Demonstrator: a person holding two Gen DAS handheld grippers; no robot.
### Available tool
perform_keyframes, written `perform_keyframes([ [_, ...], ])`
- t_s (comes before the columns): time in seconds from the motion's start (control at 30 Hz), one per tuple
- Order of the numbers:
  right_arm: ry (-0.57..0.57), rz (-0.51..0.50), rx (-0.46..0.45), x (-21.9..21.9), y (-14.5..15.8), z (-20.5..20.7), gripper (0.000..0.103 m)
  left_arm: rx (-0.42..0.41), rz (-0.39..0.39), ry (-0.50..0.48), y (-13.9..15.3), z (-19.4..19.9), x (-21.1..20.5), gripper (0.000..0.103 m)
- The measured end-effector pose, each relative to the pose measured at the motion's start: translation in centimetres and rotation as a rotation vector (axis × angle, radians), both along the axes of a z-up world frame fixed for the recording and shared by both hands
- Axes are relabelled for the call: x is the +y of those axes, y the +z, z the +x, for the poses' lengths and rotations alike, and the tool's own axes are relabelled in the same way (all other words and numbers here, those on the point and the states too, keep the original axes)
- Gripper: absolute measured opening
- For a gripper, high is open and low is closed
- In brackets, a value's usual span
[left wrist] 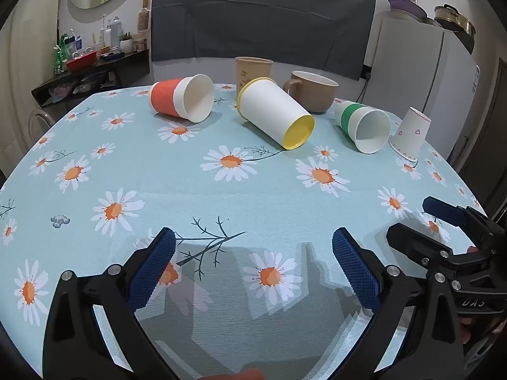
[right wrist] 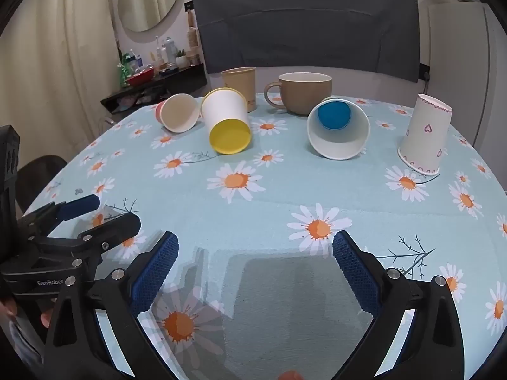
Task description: Flip cup upside down
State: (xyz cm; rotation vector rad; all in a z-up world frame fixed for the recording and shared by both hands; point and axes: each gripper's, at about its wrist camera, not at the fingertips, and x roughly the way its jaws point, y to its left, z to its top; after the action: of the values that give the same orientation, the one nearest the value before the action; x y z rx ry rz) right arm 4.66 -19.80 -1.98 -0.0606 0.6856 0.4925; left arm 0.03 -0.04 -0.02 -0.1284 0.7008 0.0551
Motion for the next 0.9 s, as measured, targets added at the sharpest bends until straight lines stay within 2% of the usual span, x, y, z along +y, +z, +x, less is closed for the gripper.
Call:
perform_keyframes([
  [0.13,0.002,-0.034,-0.013,0.27,0.03,-0.16,0.094,-0.001,-0.004,0.004,0.00,0.06,-0.03,0.097],
  [0.47,0.018,-0.021,0.025,0.35,-0.42,0.34,0.094,-0.004,-0.015,-0.006,-0.61,0.43,-0.19,0.097],
  [0.9,0.021,-0.037,0.016,0.71,-0.54,0.21,0.094,0.003,-0.028,-0.011,-0.40,0.27,-0.03,0.097],
])
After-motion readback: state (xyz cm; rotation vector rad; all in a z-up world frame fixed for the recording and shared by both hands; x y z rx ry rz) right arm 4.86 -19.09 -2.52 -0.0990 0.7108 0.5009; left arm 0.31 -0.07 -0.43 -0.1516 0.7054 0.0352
